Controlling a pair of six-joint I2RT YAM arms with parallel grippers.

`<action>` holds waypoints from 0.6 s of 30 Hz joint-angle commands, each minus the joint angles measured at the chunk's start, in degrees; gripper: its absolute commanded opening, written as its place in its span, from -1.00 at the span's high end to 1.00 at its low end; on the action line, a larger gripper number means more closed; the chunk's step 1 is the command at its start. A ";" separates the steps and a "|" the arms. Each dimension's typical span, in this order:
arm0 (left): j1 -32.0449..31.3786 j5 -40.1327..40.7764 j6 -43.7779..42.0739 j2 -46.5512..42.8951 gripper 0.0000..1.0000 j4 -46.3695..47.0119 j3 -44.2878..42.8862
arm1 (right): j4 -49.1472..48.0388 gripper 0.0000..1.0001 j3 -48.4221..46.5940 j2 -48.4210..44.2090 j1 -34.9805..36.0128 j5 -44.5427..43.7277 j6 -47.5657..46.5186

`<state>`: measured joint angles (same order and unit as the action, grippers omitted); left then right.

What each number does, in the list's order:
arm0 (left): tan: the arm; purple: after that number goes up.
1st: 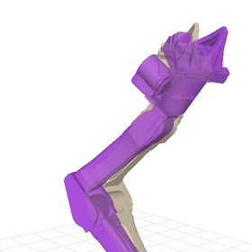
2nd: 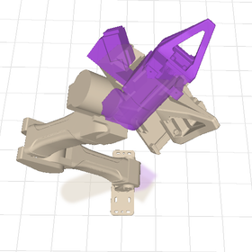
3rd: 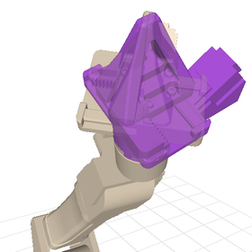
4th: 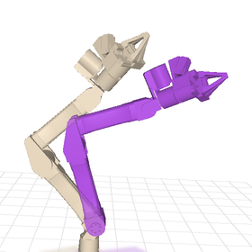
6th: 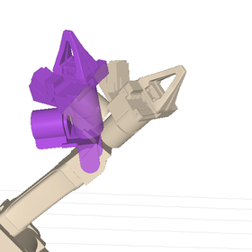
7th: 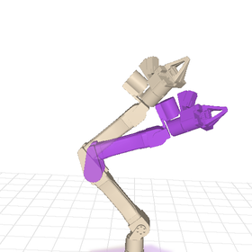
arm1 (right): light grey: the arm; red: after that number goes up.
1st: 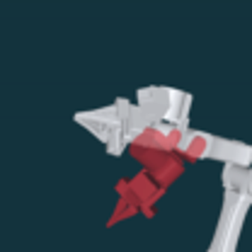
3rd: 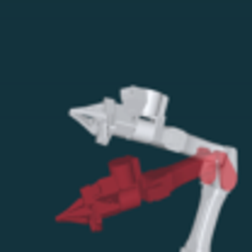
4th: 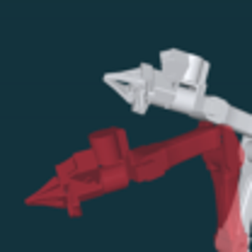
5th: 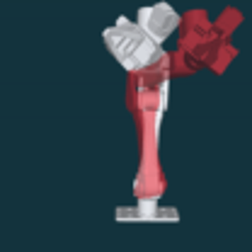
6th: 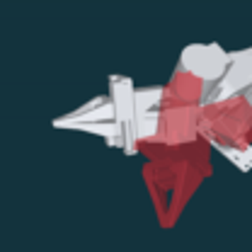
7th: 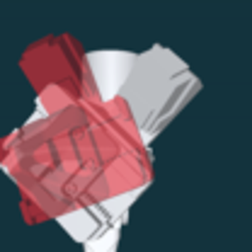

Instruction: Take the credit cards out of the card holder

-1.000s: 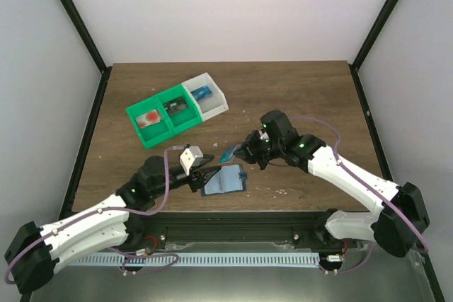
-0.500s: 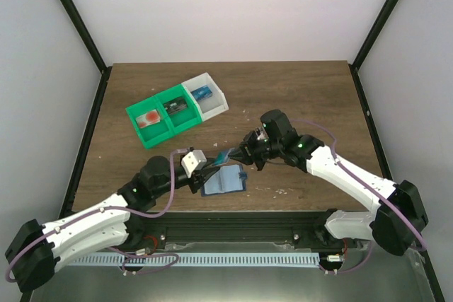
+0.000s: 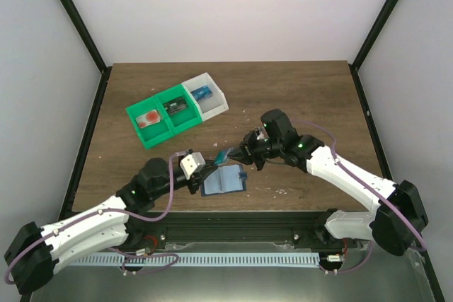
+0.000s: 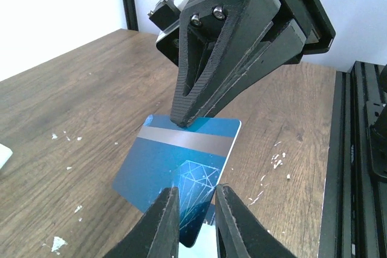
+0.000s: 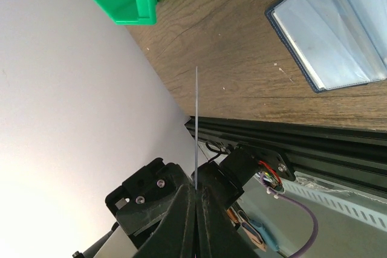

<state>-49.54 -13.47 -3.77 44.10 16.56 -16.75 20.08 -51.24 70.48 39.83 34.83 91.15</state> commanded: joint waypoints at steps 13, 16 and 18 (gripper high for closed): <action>-0.45 0.34 -9.29 -1.37 0.49 0.36 0.78 | -1.28 0.99 -0.44 -0.41 -0.63 1.68 1.38; -0.69 0.77 -10.36 -0.55 0.49 0.41 0.66 | -1.41 0.99 -0.43 -0.20 -0.64 2.29 1.31; -0.92 1.21 -10.80 0.02 0.50 0.41 0.70 | -1.59 0.99 -0.44 -0.17 -0.64 2.55 1.31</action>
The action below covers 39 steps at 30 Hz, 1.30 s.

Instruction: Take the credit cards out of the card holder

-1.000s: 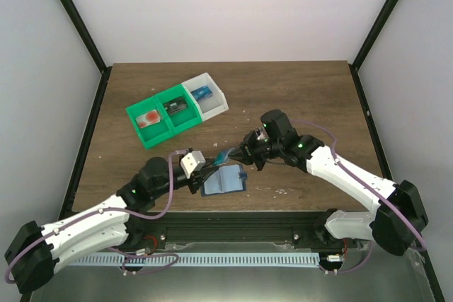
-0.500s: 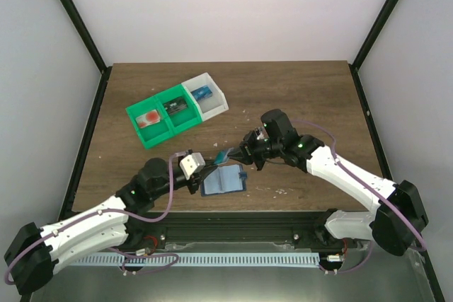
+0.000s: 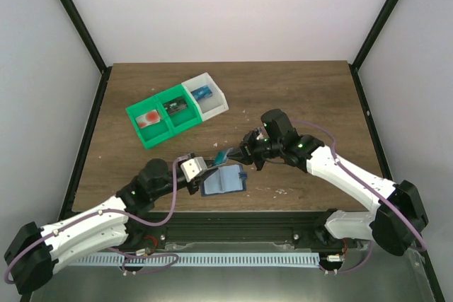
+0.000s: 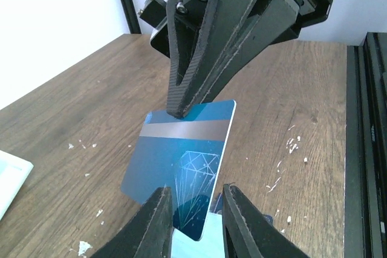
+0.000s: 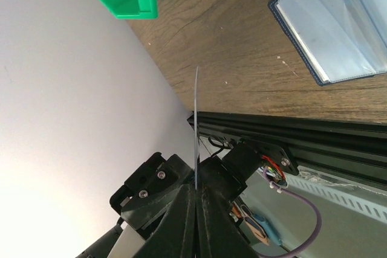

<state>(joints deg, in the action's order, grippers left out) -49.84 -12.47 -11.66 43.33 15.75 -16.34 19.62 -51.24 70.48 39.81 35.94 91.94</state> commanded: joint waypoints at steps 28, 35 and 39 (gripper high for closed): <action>-0.80 22.70 22.31 -2.98 1.00 0.53 0.55 | -16.21 -0.86 18.29 -13.94 -0.96 -5.91 -13.45; 1.46 32.29 36.02 -0.19 1.00 -1.62 -5.30 | -15.37 -0.99 19.89 -18.96 -0.97 -8.25 -26.24; 8.21 31.71 47.46 3.53 1.00 -7.37 -10.97 | -17.87 -0.99 20.47 -20.47 -0.91 -5.16 -35.69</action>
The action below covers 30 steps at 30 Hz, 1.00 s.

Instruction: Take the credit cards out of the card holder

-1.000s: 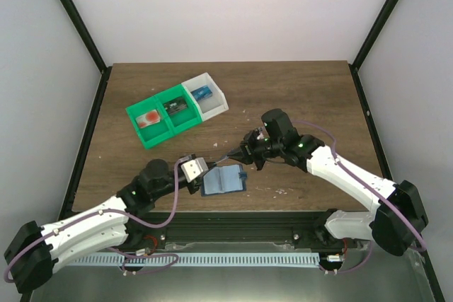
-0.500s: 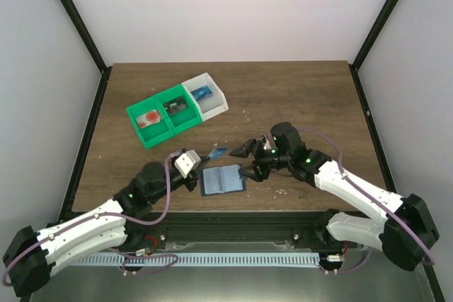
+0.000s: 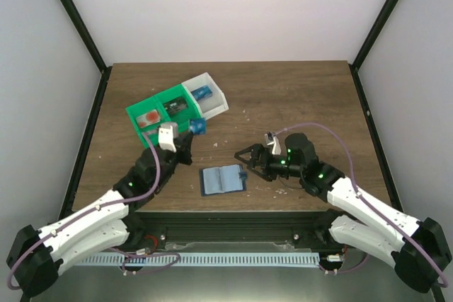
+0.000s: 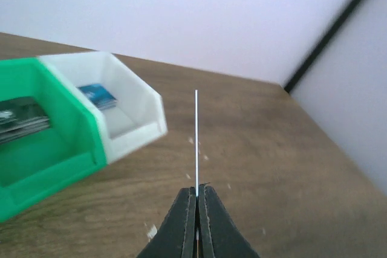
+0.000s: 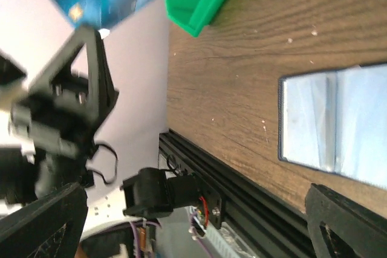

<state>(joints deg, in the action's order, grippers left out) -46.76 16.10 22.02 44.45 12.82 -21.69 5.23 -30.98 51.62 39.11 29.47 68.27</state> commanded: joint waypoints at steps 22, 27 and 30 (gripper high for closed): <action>17.85 2.34 30.96 38.39 1.00 -13.48 -34.51 | 6.03 -0.99 -3.58 -1.50 -0.27 1.80 -24.69; 20.43 -1.15 30.38 44.09 1.00 -6.52 -35.01 | 8.53 -1.00 -5.58 -2.48 -0.25 -1.42 -25.12; 20.92 -1.08 29.90 47.31 1.00 -5.15 -37.65 | 8.35 -0.99 -5.93 -2.48 -0.26 -1.18 -24.70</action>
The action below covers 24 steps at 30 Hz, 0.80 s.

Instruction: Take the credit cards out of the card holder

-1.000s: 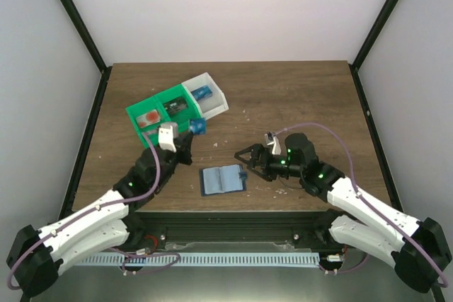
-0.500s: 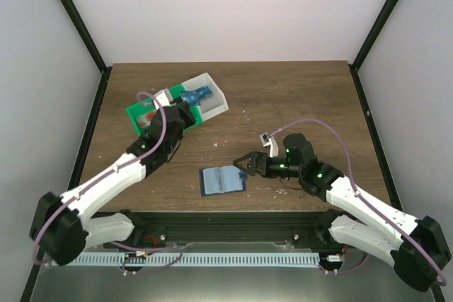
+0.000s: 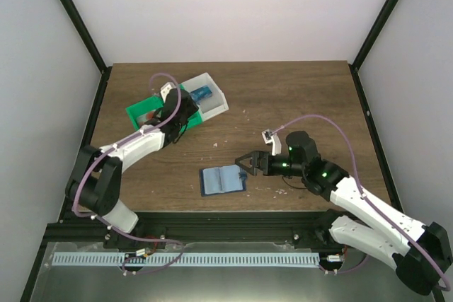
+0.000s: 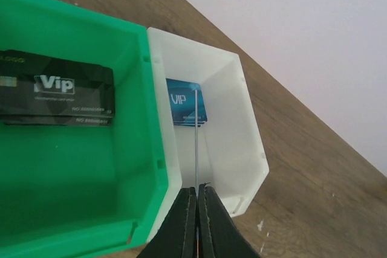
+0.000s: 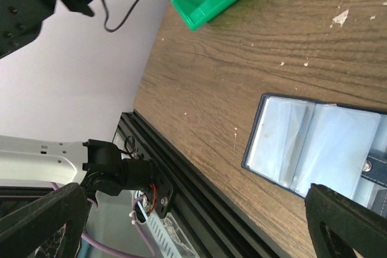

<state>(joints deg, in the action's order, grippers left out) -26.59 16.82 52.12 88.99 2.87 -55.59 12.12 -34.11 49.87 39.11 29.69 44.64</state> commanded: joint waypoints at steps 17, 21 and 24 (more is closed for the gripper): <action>2.53 -1.38 2.57 18.80 1.00 3.03 -15.84 | 4.00 -0.99 -5.15 -1.61 -0.23 -4.51 -1.48; 3.14 -2.41 3.69 20.79 1.00 3.98 -16.84 | 4.42 -1.00 -5.09 -2.14 -0.24 -5.02 -1.40; 3.54 -2.80 4.04 22.15 1.00 4.31 -18.00 | 4.60 -0.99 -5.14 -2.14 -0.22 -4.95 -1.38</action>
<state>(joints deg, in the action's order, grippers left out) -23.86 14.94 54.94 109.82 5.19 -70.83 15.38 -36.82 48.34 39.11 25.85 44.34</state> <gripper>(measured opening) 0.018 0.997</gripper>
